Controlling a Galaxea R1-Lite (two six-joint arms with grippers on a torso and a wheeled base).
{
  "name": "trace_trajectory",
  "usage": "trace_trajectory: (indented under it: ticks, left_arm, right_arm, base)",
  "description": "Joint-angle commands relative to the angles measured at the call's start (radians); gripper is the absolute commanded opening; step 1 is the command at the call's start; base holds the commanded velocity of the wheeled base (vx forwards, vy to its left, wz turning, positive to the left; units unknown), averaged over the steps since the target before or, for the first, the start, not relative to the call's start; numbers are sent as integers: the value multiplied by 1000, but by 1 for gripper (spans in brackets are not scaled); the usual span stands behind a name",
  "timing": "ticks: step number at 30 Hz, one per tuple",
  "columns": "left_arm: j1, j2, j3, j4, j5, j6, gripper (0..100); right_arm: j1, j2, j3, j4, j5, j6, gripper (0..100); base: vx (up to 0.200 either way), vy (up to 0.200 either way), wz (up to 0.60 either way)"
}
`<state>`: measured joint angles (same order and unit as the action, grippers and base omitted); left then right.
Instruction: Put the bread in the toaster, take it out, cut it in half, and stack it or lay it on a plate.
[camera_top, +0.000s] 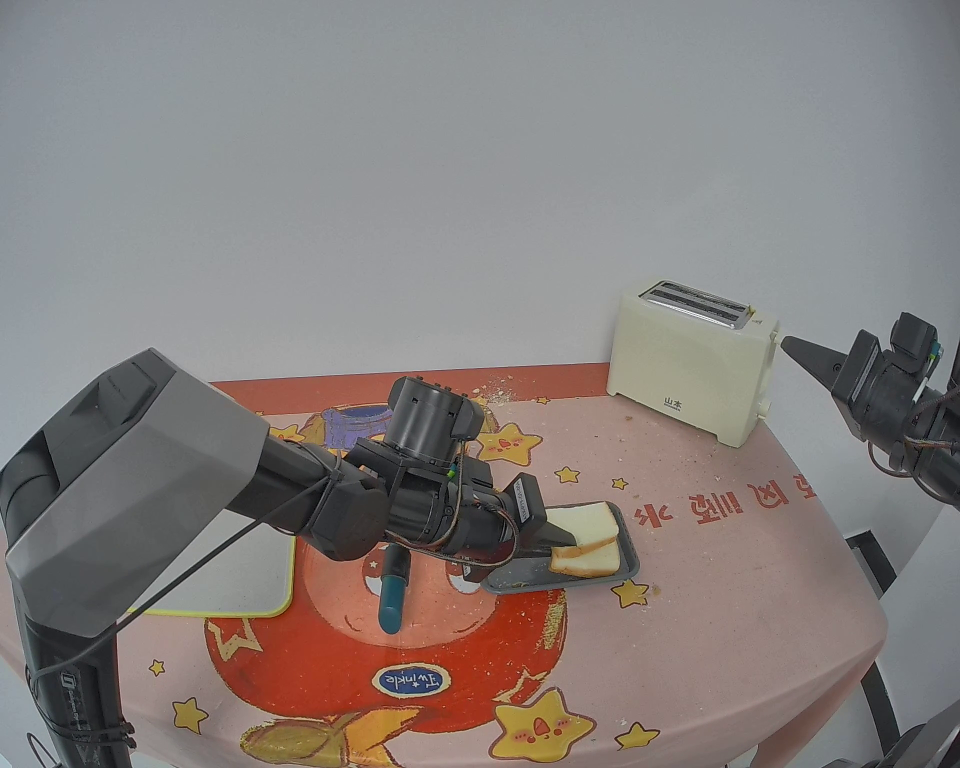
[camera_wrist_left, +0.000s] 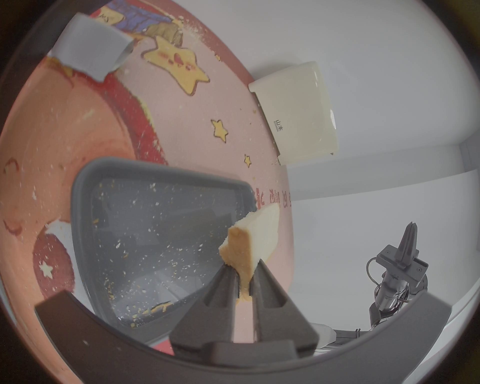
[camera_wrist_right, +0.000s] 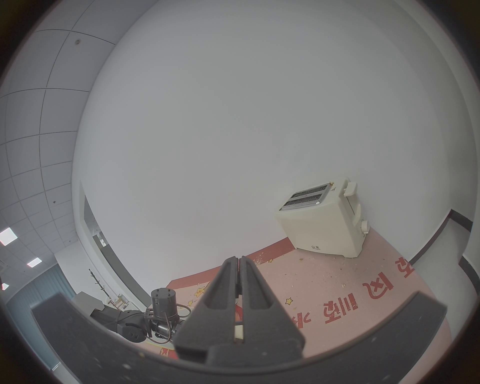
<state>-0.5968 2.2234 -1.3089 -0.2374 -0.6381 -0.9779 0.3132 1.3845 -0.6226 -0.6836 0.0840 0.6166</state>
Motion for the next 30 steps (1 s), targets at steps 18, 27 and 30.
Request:
trace_trajectory:
  ticks: [18,27,30]
  left_arm:
    - [11,-87,2,46,14,-28,100]
    - [3,-117,-101,254,129,-18,100]
    - [0,-117,-127,288,153,-18,100]
  right_arm:
    - [-5,-7,-20,-2,0,5,0]
    - [-5,-2,-17,-2,0,5,0]
    - [-3,-4,-16,-2,0,5,0]
  base:
    - [0,0,0]
    - [0,0,0]
    - [0,0,0]
